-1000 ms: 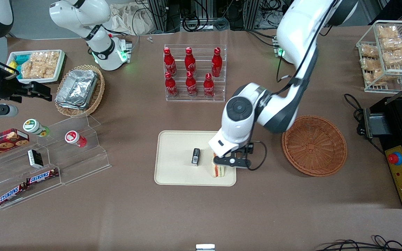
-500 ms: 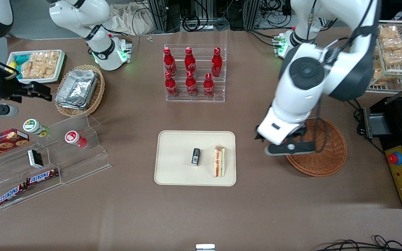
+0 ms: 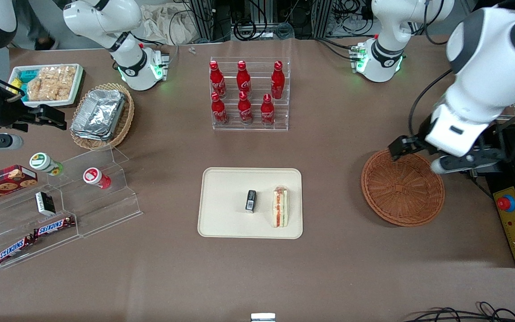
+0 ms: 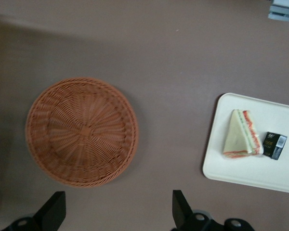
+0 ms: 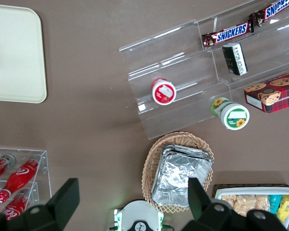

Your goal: Place sandwich from basket to tray

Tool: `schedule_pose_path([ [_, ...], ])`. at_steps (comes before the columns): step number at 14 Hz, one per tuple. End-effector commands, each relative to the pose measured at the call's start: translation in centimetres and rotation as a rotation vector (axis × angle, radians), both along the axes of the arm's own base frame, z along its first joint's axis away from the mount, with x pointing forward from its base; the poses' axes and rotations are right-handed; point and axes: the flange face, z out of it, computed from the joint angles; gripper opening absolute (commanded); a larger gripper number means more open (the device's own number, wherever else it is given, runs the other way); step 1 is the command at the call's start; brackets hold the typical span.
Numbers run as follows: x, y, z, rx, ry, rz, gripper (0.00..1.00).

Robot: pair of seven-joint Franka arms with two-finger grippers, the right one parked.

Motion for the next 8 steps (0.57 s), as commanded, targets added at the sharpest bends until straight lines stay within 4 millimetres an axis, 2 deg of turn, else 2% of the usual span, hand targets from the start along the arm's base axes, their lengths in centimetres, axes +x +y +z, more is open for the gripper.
schedule_pose_path([
  [1,-3.5,2.3,-0.2,-0.003,0.009,-0.024,0.94],
  [6,-3.1,9.4,-1.0,-0.062,0.005,-0.131,0.95],
  [8,-3.0,10.3,-1.2,-0.06,0.01,-0.14,0.99],
])
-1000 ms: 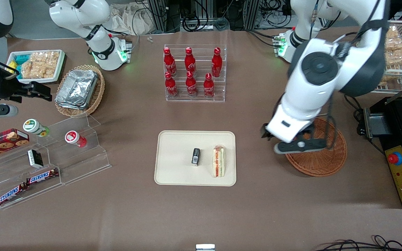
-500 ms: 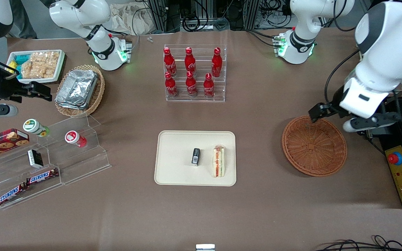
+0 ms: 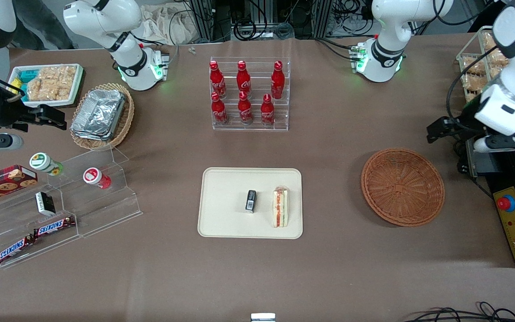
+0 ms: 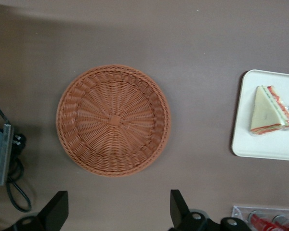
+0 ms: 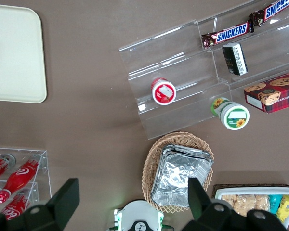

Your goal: Place sandwich from basket to tray

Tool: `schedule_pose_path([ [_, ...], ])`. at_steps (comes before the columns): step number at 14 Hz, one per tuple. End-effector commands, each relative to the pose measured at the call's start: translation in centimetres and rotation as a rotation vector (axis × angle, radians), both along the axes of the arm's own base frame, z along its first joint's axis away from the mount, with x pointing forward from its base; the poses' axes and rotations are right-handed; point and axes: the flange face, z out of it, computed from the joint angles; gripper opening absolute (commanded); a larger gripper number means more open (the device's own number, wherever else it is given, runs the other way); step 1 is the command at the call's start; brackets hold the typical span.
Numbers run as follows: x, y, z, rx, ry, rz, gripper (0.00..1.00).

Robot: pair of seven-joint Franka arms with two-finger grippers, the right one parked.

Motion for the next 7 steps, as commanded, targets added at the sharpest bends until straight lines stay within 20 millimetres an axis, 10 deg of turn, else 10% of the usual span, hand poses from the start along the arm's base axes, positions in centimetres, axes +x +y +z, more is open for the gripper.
schedule_pose_path([
  [1,-0.4,0.4,-0.2,-0.005,-0.008,-0.031,0.99],
  [7,1.4,0.5,-1.0,0.063,0.015,-0.077,1.0],
])
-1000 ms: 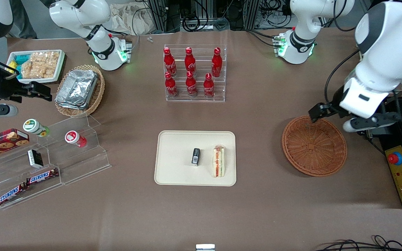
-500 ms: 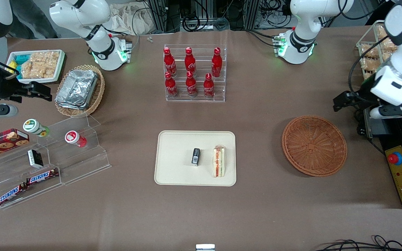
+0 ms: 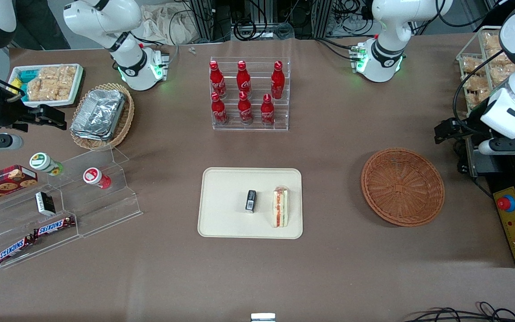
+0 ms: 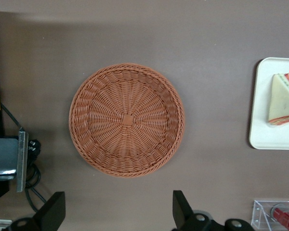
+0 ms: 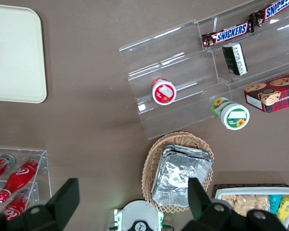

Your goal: Place sandwich from basket to tray

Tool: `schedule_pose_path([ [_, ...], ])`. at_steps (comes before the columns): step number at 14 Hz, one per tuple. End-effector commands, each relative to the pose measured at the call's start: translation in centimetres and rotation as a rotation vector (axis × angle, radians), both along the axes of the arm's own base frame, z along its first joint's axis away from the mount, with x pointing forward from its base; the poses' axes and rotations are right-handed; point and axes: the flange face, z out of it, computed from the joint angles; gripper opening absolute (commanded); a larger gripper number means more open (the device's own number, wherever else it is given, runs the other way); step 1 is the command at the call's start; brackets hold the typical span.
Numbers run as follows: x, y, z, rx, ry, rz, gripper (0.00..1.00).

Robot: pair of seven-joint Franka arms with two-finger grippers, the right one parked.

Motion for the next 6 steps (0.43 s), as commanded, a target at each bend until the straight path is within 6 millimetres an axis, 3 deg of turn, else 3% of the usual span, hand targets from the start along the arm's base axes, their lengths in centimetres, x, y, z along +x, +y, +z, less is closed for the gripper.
schedule_pose_path([
  [1,1.2,0.2,0.6,0.01,-0.011,-0.016,1.0],
  [6,4.7,0.2,2.3,0.001,0.033,-0.021,1.0],
])
